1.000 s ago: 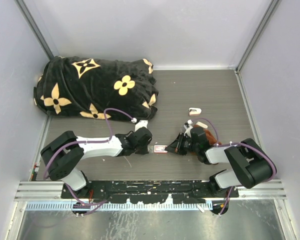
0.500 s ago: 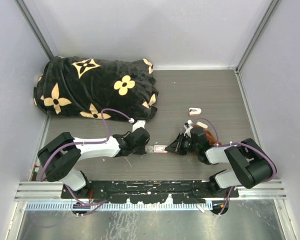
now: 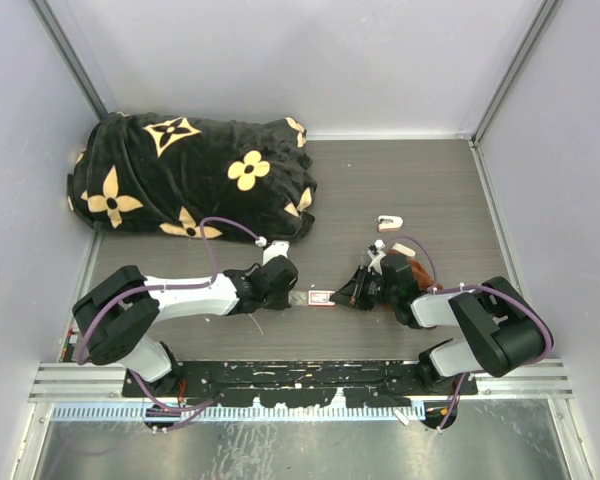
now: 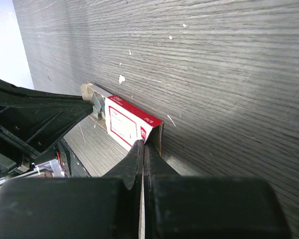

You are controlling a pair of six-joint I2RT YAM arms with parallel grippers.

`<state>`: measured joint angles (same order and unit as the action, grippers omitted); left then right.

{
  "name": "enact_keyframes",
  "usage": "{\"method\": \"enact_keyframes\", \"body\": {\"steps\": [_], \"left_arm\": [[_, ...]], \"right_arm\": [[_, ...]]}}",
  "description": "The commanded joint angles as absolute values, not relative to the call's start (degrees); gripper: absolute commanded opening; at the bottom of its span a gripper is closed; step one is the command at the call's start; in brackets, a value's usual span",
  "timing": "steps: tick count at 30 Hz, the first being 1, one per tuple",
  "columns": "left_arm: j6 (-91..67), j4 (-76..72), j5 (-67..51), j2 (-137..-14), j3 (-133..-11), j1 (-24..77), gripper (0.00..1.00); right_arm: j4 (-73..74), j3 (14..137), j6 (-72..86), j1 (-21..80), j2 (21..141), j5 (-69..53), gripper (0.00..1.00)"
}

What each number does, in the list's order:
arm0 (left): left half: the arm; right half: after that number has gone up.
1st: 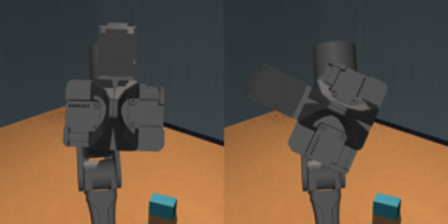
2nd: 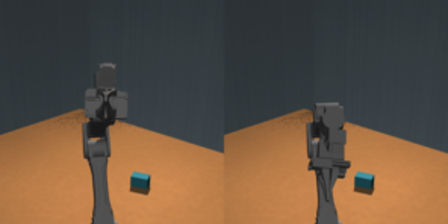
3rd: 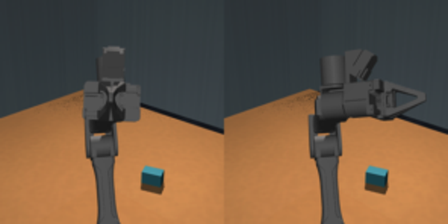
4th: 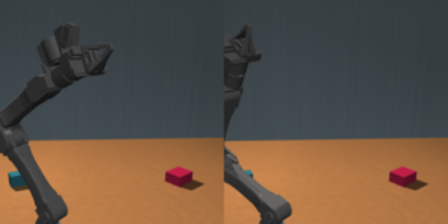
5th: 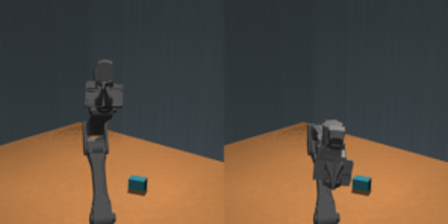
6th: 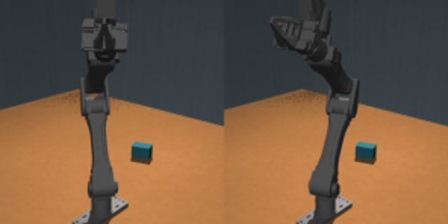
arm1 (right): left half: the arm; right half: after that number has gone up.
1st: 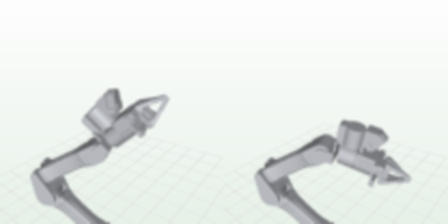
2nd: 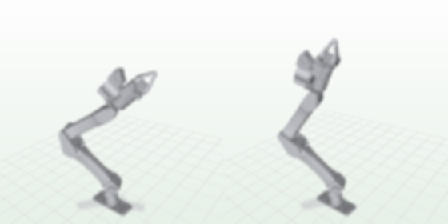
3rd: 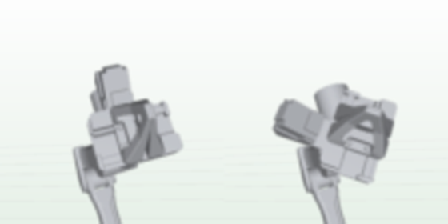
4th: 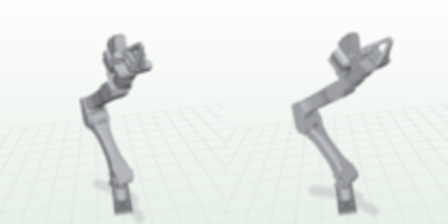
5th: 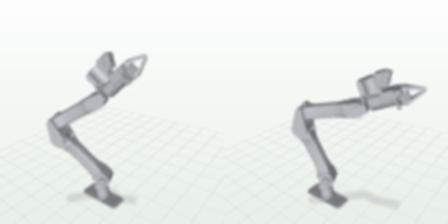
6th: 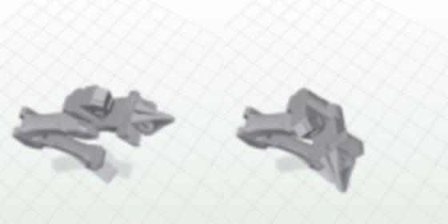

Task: Load the staples into the stapler
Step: Open the staple box at the center of the board.

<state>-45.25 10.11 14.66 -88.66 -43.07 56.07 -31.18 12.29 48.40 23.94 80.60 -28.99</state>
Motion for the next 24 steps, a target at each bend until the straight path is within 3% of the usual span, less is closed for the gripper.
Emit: {"method": "enact_keyframes", "body": {"steps": [1, 24], "left_arm": [[-43.52, 13.45, 17.13, -87.18, -41.83, 55.57, 0.00], [-43.51, 13.74, 17.57, -86.09, -40.95, 55.55, 0.00]], "right_arm": [[-30.23, 12.93, 46.69, 24.08, 79.45, -26.98, 0.00], [-29.97, 12.93, 46.49, 24.09, 79.04, -27.27, 0.00]]}}
